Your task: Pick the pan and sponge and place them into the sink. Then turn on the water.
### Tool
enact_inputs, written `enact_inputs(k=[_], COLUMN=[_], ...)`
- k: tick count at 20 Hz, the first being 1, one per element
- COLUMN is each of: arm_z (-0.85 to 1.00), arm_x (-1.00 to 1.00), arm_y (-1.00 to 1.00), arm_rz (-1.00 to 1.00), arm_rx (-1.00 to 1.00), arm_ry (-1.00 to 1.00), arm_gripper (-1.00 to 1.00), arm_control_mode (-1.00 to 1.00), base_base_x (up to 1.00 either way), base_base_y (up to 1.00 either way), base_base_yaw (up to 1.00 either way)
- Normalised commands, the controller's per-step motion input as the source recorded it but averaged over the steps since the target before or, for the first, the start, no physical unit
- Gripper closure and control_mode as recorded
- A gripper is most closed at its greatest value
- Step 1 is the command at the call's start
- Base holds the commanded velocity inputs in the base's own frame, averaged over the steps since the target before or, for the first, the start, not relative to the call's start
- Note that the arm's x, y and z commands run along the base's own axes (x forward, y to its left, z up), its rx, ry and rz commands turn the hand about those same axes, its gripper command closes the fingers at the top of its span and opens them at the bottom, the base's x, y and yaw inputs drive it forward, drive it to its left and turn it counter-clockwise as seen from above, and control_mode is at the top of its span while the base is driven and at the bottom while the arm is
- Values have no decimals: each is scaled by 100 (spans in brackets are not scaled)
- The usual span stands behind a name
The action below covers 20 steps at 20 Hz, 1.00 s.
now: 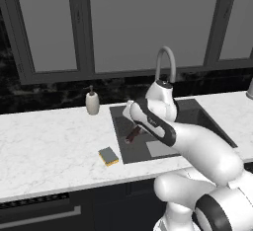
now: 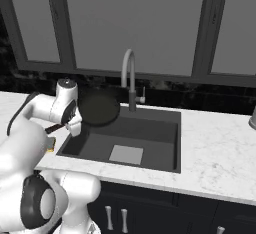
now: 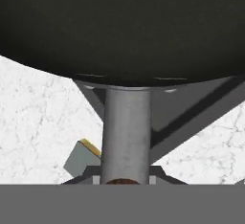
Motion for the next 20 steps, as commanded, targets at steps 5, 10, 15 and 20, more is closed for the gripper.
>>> enact_inputs(k=[5, 10, 15, 20], arm_z=[0, -2, -16, -25], arm_x=[1, 33, 69, 78], arm_y=[-79, -23, 0, 0], arm_rz=[-35, -24, -6, 0], arm_rx=[0, 0, 0, 0], arm_ry=[3, 8, 16, 24], arm_gripper=[100, 100, 100, 100], arm_control_mode=[-100, -100, -100, -100], base_base_x=[0, 0, 0, 0], base_base_y=[0, 0, 0, 0], base_base_yaw=[0, 0, 0, 0])
